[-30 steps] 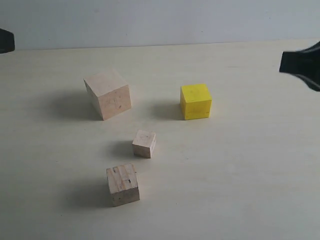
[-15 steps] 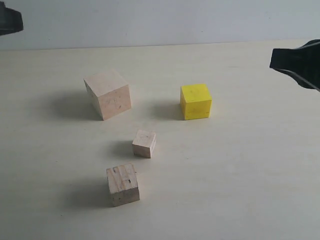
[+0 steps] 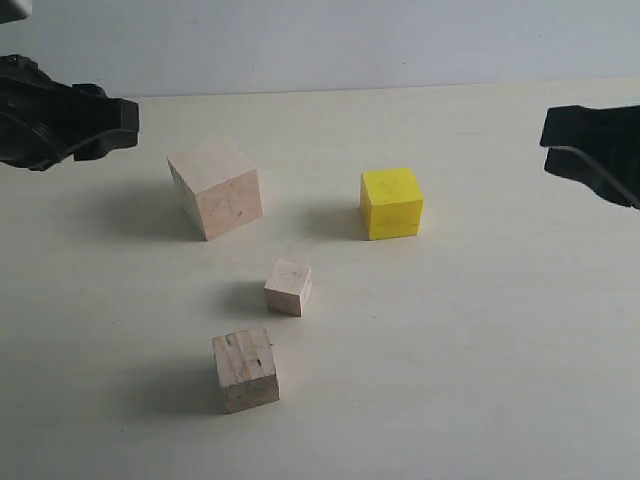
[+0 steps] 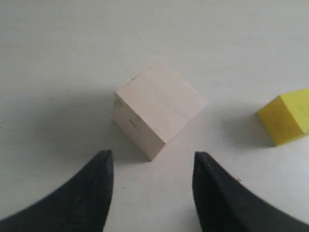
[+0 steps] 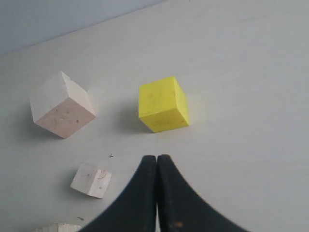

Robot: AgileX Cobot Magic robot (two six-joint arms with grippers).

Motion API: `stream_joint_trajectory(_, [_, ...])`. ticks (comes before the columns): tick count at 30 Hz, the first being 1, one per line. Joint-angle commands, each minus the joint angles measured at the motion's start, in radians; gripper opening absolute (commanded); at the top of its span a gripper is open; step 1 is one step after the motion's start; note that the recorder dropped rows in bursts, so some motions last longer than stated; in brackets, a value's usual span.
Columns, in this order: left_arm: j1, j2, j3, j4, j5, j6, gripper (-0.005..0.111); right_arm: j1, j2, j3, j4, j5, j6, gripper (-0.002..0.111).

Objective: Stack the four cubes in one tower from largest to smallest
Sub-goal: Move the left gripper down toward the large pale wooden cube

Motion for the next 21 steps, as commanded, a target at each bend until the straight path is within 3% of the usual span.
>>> stream_joint_trajectory(1, [0.066, 0.098, -0.072, -0.062, -0.05, -0.007, 0.044, 0.001, 0.001, -0.006, 0.075, 0.026, 0.004, 0.0])
stream_joint_trajectory(5, [0.105, 0.181, -0.169, -0.123, -0.047, -0.007, 0.044, 0.001, 0.001, -0.006, 0.08, 0.026, 0.004, 0.0])
stream_joint_trajectory(12, [0.107, 0.363, -0.364, -0.257, 0.043, -0.034, 0.044, 0.001, 0.001, -0.006, 0.08, 0.03, -0.007, 0.0])
stream_joint_trajectory(21, [0.142, 0.573, -0.556, -0.262, 0.173, -0.107, 0.044, 0.001, 0.001, -0.006, 0.08, 0.09, -0.023, 0.0])
